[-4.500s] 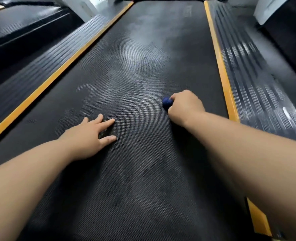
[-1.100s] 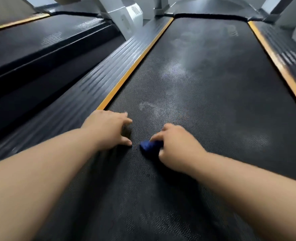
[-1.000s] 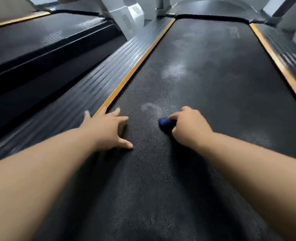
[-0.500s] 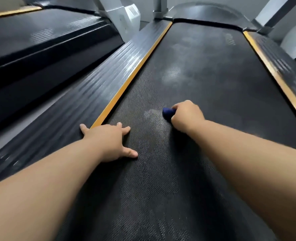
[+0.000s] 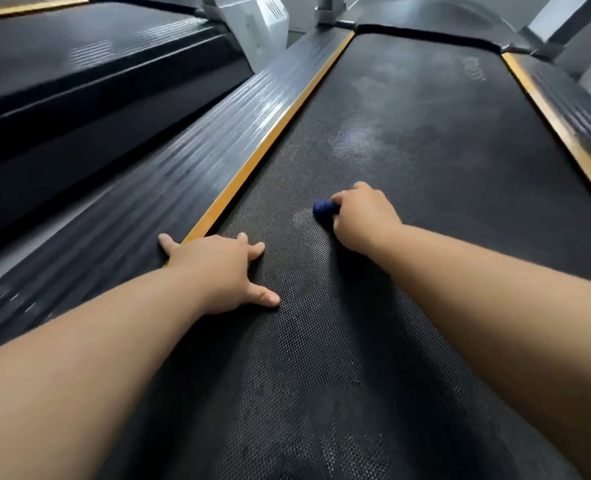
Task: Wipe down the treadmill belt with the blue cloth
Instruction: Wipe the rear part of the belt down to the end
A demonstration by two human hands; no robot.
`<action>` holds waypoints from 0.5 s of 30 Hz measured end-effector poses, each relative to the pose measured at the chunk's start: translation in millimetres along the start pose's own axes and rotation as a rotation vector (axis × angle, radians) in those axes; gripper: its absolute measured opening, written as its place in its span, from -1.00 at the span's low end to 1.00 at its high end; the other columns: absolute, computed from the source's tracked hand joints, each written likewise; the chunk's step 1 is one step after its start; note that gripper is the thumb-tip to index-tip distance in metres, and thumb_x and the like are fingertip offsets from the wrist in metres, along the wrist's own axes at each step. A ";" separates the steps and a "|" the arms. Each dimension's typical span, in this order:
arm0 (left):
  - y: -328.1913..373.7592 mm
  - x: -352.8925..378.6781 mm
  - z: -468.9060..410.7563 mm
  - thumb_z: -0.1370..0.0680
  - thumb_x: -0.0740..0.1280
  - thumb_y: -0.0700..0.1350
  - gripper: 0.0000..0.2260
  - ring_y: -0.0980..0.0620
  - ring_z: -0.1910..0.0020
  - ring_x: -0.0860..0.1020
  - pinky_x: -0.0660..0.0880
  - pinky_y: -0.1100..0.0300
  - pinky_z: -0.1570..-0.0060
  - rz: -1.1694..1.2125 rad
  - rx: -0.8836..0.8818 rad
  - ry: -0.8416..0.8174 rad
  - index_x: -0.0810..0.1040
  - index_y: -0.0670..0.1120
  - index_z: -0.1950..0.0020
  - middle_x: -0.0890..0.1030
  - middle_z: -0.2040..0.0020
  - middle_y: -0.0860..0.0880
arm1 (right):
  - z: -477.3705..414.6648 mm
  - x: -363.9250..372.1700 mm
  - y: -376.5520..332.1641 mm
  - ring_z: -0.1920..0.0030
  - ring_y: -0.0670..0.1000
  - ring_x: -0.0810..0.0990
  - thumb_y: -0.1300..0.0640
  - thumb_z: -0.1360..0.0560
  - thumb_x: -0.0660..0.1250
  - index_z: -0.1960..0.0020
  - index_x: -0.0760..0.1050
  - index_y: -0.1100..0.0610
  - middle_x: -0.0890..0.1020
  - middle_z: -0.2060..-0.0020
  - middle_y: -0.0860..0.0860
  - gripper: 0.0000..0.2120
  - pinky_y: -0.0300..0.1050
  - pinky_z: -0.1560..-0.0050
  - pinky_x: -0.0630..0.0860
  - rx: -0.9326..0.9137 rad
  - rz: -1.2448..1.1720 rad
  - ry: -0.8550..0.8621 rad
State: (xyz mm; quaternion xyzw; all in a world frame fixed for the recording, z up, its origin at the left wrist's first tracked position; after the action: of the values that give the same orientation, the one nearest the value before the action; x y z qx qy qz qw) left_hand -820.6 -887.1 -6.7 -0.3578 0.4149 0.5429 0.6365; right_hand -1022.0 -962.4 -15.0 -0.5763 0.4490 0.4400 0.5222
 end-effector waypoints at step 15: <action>0.7 2.1 2.5 -0.30 0.25 0.49 -0.12 -0.07 -0.54 -0.04 -0.04 -0.55 -0.25 -0.017 0.017 0.077 0.01 0.24 -0.52 -0.02 -0.57 0.11 | 34.1 0.2 -33.1 -0.13 0.14 0.44 0.06 -0.52 0.20 -0.21 0.50 -0.15 0.39 0.01 0.00 -0.70 -0.05 -0.01 0.44 -0.281 0.071 -0.072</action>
State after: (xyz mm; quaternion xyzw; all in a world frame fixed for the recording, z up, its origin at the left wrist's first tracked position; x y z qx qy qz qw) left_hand -820.9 -883.9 -7.6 -0.3766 0.4406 0.5197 0.6277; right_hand -990.9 -926.6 -10.7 -0.6111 0.3843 0.5371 0.4363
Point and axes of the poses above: each hand's wrist, its own z-axis away from the middle knuckle, its own x-axis out of the palm, y = z × x, the point moved 2 cm from there along -z, towards the middle knuckle
